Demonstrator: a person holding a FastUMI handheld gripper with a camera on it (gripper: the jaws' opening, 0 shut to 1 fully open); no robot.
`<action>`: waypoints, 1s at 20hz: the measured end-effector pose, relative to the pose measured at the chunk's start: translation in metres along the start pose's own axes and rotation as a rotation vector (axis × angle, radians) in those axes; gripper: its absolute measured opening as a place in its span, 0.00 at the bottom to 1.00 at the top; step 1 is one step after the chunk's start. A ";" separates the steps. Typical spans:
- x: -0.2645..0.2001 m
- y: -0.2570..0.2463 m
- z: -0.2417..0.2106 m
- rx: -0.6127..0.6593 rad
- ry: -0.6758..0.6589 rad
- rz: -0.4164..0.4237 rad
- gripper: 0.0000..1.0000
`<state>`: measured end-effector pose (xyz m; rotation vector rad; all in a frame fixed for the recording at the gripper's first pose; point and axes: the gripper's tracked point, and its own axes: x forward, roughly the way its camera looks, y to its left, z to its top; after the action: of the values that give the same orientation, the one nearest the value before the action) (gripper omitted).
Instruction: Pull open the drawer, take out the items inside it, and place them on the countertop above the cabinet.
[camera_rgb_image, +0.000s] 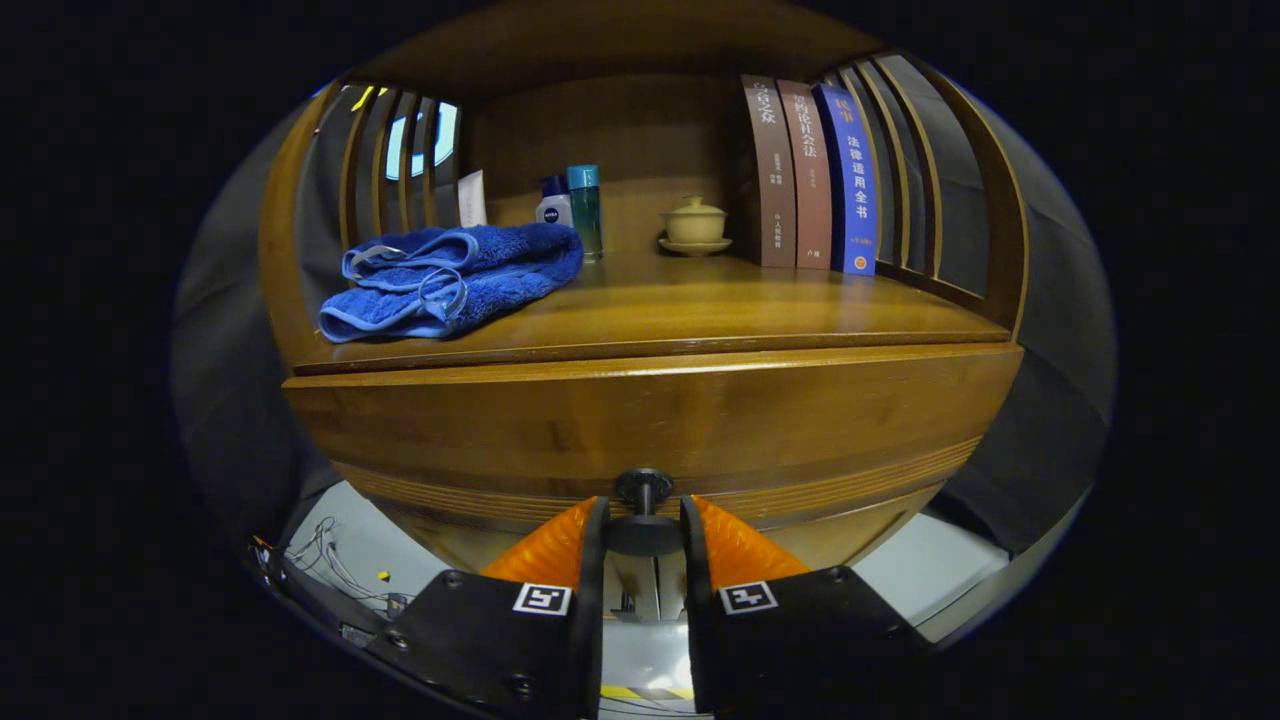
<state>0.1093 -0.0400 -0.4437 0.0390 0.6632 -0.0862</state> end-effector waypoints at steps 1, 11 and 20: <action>-0.006 -0.001 -0.002 0.000 0.000 0.000 0.39; -0.104 -0.002 -0.052 0.025 0.051 0.008 0.39; -0.136 -0.006 -0.078 0.048 0.103 0.008 0.39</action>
<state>-0.0457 -0.0321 -0.4209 0.0928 0.7635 -0.0926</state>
